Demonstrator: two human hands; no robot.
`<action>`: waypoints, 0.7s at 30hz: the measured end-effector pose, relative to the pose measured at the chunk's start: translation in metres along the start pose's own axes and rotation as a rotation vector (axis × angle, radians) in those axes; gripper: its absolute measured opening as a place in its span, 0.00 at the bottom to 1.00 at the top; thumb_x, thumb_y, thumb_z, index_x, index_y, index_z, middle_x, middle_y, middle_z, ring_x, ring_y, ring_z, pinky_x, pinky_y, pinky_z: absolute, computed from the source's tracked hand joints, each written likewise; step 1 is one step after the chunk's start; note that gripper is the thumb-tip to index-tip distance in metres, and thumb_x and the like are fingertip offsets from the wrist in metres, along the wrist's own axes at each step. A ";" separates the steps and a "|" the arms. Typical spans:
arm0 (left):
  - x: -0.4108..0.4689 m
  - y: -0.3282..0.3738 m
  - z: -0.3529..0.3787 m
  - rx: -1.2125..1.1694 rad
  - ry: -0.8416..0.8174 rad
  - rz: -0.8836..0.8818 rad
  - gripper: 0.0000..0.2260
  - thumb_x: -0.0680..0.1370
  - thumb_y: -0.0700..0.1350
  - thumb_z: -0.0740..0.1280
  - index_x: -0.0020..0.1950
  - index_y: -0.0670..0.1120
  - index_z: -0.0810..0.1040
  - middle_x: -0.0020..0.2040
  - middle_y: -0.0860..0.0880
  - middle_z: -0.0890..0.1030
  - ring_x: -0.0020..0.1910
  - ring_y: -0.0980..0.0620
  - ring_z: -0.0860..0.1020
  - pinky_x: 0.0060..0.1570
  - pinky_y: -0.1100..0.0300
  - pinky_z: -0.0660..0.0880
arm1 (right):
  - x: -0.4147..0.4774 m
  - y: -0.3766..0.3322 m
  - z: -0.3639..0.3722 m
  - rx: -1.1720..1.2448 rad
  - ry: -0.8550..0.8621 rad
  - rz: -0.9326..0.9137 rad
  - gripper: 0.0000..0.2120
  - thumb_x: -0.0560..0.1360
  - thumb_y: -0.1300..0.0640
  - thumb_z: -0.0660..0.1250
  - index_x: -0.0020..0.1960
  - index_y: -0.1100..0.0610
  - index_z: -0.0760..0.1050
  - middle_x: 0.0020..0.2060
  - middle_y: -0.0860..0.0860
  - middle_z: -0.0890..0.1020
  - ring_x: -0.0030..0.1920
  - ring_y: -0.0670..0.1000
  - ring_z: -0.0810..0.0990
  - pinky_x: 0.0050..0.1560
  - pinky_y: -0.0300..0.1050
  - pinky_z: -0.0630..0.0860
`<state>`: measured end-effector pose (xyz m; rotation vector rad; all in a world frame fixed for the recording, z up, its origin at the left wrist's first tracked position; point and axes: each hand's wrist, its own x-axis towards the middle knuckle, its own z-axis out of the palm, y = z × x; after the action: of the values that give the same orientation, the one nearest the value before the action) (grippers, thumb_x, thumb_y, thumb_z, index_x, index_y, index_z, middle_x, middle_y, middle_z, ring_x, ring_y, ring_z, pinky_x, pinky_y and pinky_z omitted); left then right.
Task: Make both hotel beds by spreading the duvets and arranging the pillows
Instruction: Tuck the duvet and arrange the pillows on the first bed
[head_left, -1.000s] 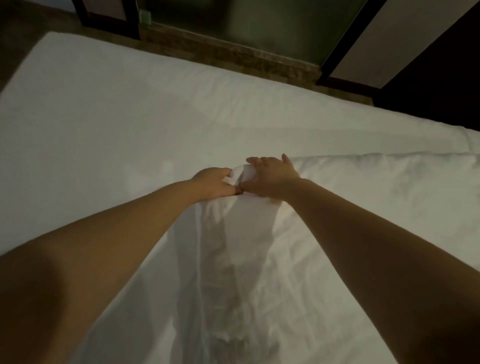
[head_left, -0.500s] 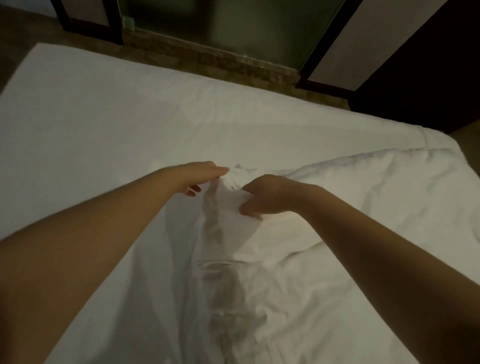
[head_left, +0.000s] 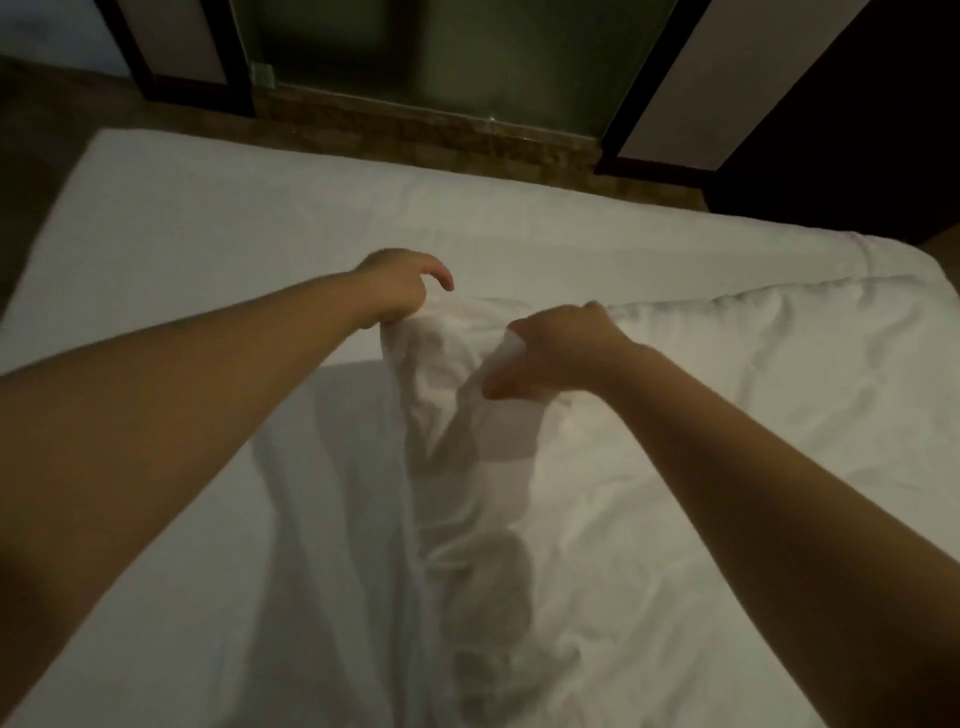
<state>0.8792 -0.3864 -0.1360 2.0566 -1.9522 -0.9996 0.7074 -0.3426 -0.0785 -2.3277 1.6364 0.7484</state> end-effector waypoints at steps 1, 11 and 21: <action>-0.004 -0.006 -0.002 0.061 -0.064 0.015 0.23 0.80 0.33 0.52 0.66 0.54 0.74 0.70 0.44 0.69 0.60 0.41 0.72 0.56 0.52 0.74 | 0.009 -0.008 -0.003 0.000 -0.011 -0.038 0.27 0.69 0.32 0.65 0.61 0.47 0.74 0.59 0.50 0.78 0.62 0.54 0.74 0.62 0.50 0.65; -0.025 -0.028 0.034 0.055 -0.498 0.190 0.14 0.81 0.45 0.58 0.64 0.43 0.75 0.64 0.47 0.74 0.60 0.49 0.72 0.53 0.66 0.63 | 0.024 -0.018 0.033 0.401 -0.036 -0.237 0.11 0.71 0.53 0.71 0.54 0.50 0.78 0.43 0.46 0.77 0.49 0.50 0.74 0.50 0.44 0.67; -0.022 -0.058 -0.014 0.307 -0.052 0.164 0.26 0.75 0.67 0.59 0.57 0.47 0.80 0.56 0.44 0.80 0.54 0.44 0.77 0.50 0.57 0.70 | 0.065 -0.040 0.012 -0.017 0.404 -0.120 0.17 0.75 0.35 0.60 0.47 0.49 0.71 0.49 0.52 0.80 0.55 0.56 0.75 0.52 0.49 0.60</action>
<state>0.9369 -0.3617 -0.1469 1.9853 -2.3846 -0.7668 0.7572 -0.3760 -0.1270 -2.6931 1.6147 0.2789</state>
